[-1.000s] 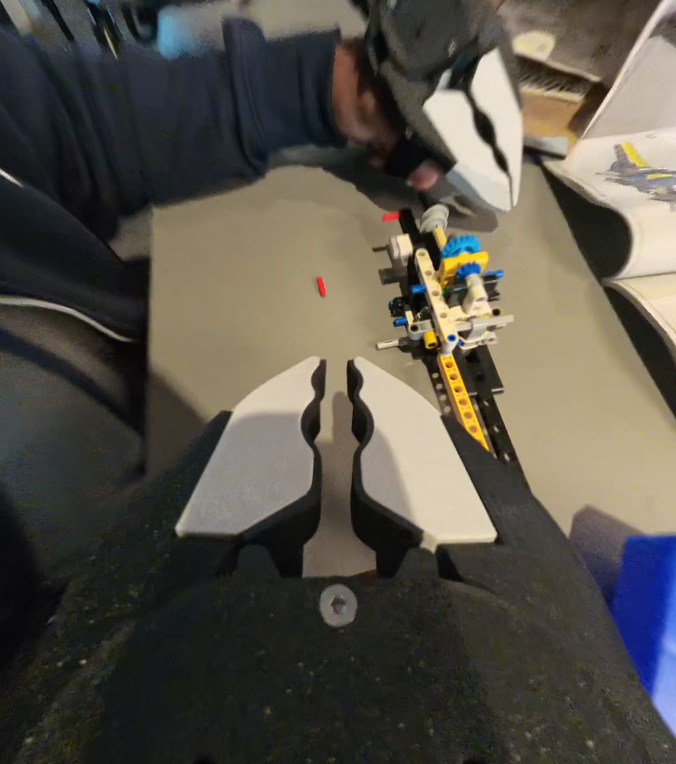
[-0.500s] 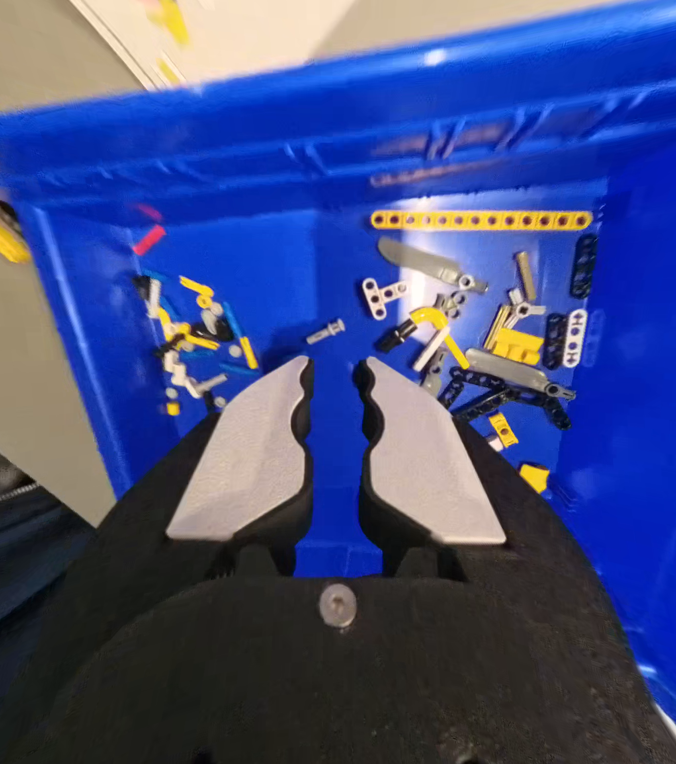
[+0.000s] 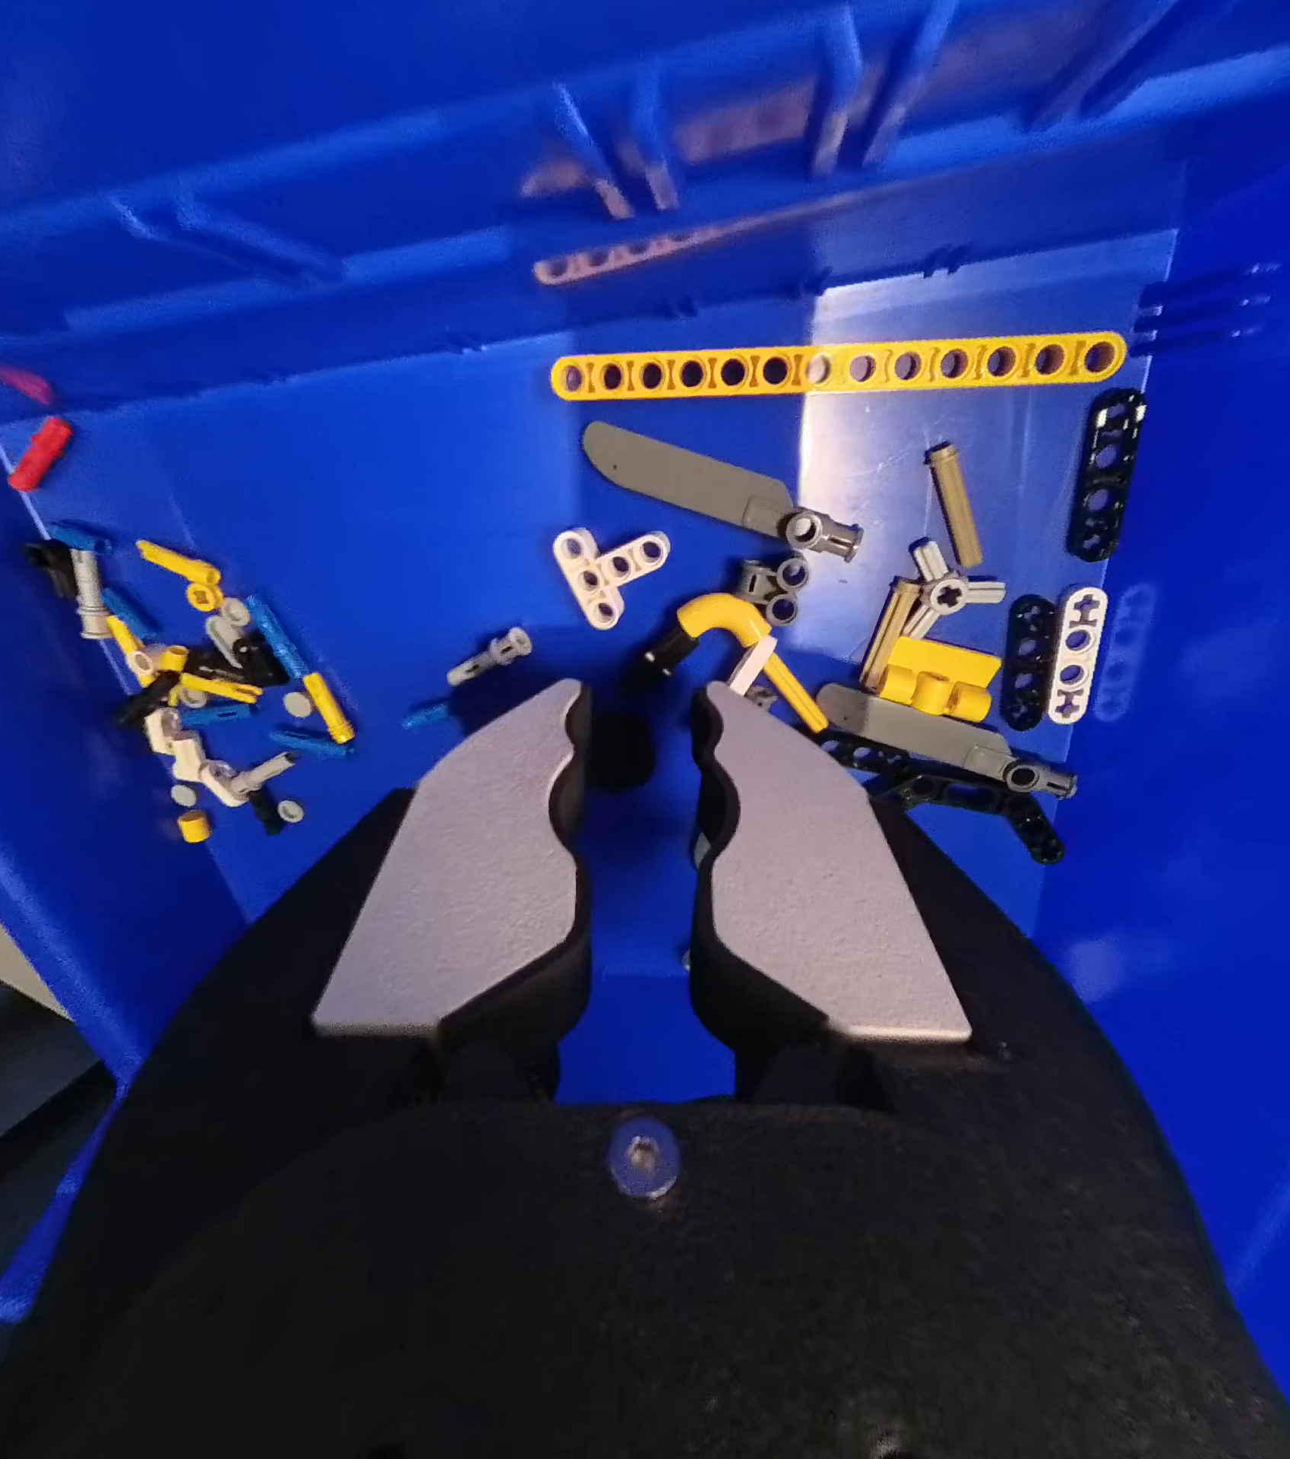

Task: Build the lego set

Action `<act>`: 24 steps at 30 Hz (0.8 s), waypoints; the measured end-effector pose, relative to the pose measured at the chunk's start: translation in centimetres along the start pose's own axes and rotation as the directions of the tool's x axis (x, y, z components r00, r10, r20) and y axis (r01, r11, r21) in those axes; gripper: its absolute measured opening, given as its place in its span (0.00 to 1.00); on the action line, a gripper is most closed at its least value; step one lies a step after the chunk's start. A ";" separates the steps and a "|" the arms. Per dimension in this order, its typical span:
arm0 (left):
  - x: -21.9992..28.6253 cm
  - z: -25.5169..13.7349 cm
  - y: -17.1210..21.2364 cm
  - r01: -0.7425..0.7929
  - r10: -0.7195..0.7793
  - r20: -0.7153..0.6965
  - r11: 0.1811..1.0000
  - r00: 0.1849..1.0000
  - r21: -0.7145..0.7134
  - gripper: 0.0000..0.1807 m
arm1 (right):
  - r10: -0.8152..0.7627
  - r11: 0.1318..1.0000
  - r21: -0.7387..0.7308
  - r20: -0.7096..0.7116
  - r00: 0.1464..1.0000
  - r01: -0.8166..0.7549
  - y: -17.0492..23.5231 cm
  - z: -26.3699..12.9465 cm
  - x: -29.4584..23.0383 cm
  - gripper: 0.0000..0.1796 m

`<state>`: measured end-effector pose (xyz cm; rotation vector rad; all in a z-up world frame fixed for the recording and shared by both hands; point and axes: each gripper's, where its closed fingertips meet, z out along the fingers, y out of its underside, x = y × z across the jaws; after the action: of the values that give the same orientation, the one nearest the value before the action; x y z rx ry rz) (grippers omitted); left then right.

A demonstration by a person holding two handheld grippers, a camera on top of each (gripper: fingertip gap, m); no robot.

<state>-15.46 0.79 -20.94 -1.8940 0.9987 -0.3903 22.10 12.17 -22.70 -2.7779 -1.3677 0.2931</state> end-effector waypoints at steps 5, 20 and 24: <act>0.0 0.0 0.1 0.001 -0.001 0.001 1.000 1.000 -0.004 0.00 | -0.015 1.000 -0.005 -0.029 0.999 0.015 0.0 1.0 0.3 0.11; 0.0 0.1 0.1 0.004 -0.004 -0.001 1.000 1.000 -0.009 0.00 | -0.431 0.538 0.843 0.272 0.860 0.004 -6.5 -18.2 -17.8 0.05; -0.1 0.1 0.1 -0.002 0.002 0.006 1.000 1.000 -0.004 0.00 | -0.501 0.452 0.892 0.262 0.825 -0.009 -6.7 -19.4 -22.1 0.05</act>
<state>-15.49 0.89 -21.02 -1.8965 0.9973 -0.3817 7.19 -0.08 0.52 -1.6164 -1.1567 1.3428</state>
